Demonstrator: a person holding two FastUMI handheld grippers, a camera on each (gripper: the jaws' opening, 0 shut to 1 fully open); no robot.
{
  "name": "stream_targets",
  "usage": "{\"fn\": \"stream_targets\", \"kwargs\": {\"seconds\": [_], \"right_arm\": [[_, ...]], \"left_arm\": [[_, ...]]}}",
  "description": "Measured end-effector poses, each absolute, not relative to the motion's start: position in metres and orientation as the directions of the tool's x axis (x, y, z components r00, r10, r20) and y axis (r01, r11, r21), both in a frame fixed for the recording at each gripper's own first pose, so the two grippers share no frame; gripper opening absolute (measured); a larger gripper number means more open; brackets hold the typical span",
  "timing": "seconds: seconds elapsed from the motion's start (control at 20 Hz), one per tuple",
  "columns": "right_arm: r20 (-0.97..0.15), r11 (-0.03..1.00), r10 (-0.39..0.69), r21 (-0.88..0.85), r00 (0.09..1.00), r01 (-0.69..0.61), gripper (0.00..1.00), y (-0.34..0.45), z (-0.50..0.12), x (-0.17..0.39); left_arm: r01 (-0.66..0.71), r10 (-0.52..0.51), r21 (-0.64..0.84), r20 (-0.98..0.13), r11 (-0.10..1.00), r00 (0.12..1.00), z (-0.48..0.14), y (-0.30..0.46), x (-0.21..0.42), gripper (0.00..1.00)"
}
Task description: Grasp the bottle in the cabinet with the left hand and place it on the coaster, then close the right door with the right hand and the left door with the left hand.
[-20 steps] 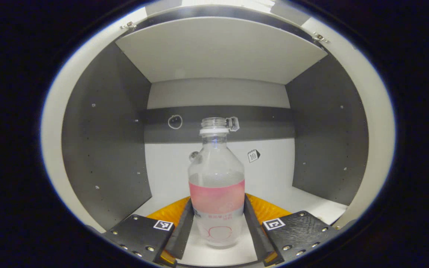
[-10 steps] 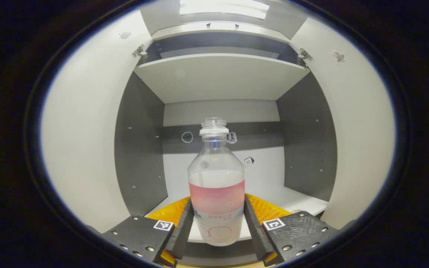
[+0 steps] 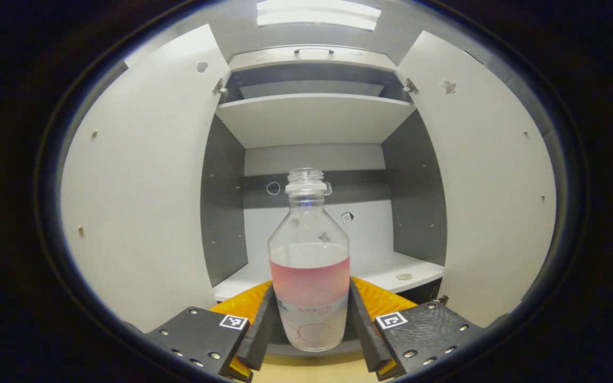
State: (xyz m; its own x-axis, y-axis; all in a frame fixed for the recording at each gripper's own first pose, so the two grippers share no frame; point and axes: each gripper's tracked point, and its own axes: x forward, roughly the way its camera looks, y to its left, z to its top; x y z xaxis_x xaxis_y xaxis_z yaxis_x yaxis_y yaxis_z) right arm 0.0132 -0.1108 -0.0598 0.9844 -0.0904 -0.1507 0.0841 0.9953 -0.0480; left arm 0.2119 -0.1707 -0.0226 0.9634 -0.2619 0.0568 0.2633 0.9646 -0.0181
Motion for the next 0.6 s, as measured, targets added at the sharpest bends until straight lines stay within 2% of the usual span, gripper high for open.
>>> {"fn": "stream_targets", "kwargs": {"seconds": [0.45, 0.6], "right_arm": [[-0.17, 0.997, -0.046, -0.068, 0.984, 0.035, 0.98, -0.099, -0.064, -0.012], [-0.193, 0.998, -0.026, -0.066, 0.981, 0.013, 0.96, -0.091, -0.071, -0.016]], "left_arm": [[0.263, -0.261, -0.088, 0.031, 0.961, 0.965, -0.078, -0.148, 0.143, 0.72], [0.263, -0.267, -0.107, -0.027, 0.959, 0.963, -0.112, -0.143, 0.125, 0.72]]}}
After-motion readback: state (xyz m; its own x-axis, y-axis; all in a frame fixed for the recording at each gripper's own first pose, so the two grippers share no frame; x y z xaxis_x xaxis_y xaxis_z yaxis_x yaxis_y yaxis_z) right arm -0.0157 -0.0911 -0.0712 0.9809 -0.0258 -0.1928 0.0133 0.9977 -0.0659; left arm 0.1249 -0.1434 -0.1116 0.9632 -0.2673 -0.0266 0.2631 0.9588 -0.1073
